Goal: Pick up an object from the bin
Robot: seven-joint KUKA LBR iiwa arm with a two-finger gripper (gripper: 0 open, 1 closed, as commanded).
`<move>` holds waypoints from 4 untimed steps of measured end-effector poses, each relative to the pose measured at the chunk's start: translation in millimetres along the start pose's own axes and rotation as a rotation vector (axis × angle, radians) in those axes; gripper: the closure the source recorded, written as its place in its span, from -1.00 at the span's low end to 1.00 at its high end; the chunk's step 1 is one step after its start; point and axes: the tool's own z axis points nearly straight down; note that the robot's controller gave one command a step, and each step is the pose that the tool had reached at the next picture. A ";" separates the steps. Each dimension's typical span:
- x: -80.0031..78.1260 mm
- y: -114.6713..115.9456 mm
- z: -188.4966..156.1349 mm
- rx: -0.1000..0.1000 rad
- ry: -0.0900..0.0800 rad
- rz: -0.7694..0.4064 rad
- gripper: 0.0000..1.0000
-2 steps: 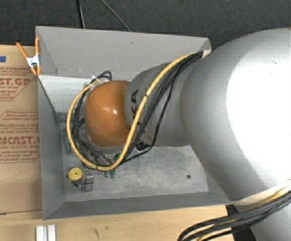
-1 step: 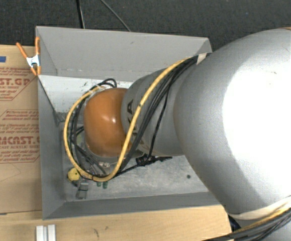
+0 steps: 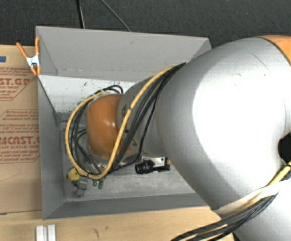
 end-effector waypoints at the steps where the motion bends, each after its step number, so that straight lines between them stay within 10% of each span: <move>1: 0.9 0.6 0.7 -0.002 -0.001 -0.001 -1.00; 2: 0.8 0.4 0.5 -0.002 -0.001 -0.001 1.00; 4: -0.3 3.1 -135.3 -0.007 -0.009 -0.004 1.00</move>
Offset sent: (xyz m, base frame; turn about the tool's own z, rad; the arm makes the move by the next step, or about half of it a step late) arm 0.0000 0.0000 0.0000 0.0000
